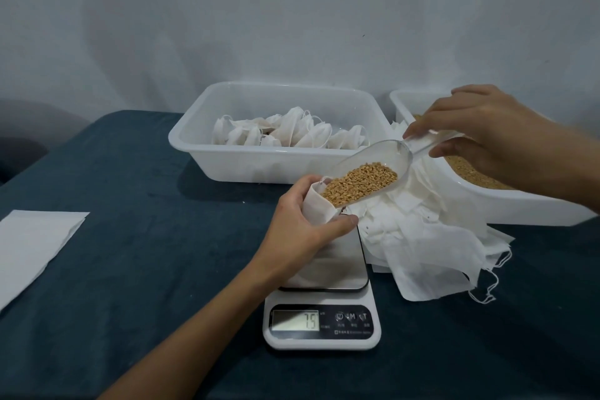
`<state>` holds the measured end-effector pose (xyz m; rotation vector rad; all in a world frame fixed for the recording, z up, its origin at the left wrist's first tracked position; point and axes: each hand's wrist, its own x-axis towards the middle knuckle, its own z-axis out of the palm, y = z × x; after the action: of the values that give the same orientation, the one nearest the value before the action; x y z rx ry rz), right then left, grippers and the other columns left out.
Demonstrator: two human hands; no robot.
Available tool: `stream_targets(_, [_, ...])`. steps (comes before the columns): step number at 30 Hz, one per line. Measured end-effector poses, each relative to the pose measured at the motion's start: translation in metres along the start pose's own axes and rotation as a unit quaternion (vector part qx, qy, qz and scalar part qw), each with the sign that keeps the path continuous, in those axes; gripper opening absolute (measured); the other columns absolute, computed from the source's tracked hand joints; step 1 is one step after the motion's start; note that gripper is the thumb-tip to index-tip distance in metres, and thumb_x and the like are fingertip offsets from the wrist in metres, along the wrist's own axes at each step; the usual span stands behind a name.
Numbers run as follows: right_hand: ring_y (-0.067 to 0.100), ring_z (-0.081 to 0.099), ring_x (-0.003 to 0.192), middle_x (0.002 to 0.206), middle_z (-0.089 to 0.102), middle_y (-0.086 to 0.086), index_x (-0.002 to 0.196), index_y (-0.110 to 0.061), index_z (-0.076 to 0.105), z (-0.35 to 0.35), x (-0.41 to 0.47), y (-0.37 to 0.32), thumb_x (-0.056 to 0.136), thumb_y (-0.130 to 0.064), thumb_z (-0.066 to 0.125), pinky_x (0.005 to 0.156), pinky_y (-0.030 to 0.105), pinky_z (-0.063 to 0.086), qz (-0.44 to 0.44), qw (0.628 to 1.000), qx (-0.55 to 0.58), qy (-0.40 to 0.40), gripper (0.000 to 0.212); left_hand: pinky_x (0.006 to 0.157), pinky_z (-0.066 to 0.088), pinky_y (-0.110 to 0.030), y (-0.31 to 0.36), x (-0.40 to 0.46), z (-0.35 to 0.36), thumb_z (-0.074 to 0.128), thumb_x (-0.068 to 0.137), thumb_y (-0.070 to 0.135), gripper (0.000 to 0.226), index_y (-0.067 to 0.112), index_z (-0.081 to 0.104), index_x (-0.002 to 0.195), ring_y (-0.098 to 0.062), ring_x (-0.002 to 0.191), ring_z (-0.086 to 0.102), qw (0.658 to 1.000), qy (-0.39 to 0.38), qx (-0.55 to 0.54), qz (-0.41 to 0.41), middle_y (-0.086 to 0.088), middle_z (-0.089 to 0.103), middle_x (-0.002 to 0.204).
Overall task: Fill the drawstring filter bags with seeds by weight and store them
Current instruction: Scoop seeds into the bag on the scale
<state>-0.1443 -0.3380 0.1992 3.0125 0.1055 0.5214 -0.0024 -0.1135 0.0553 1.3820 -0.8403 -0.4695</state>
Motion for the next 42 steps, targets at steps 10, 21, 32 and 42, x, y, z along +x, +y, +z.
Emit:
stream_targets(10, [0.037,0.064,0.092,0.099,0.07,0.003,0.112,-0.015,0.074,0.002,0.0012,-0.001,0.08,0.003,0.078,0.104,0.049,0.036,-0.01,1.0,-0.007,0.011,0.037,0.084,0.056,-0.024,0.0034,-0.0011,0.0001,0.089,0.073,0.033,0.045,0.035,0.066,0.111,-0.013,0.096,0.074,1.0,0.0,0.006,-0.001,0.006,0.078,0.105])
stream_targets(21, [0.038,0.065,0.092,0.1,0.071,0.005,0.11,-0.013,0.075,0.002,0.0028,-0.0031,0.078,0.002,0.08,0.104,0.051,0.037,-0.011,1.0,-0.021,0.019,0.036,0.088,0.057,-0.029,0.0026,-0.0007,0.0004,0.09,0.07,0.038,0.049,0.036,0.065,0.112,-0.014,0.099,0.075,1.0,0.007,0.009,-0.004,0.006,0.078,0.108])
stream_targets(32, [0.037,0.065,0.095,0.1,0.071,0.005,0.11,-0.013,0.074,0.0017,0.0035,-0.004,0.078,0.003,0.08,0.105,0.051,0.036,-0.014,0.999,-0.028,0.027,0.037,0.09,0.06,-0.033,0.0029,-0.0009,0.0002,0.09,0.069,0.037,0.05,0.037,0.064,0.112,-0.017,0.099,0.075,1.0,0.008,0.006,-0.006,0.004,0.078,0.107])
stream_targets(42, [0.036,0.066,0.096,0.101,0.071,0.004,0.111,-0.013,0.074,0.0024,0.0037,-0.0067,0.078,0.004,0.079,0.107,0.049,0.034,-0.017,0.999,-0.028,0.026,0.037,0.088,0.059,-0.028,0.0026,-0.0008,-0.0008,0.09,0.071,0.035,0.053,0.037,0.062,0.116,-0.012,0.101,0.075,1.0,0.012,0.01,-0.008,0.008,0.077,0.111])
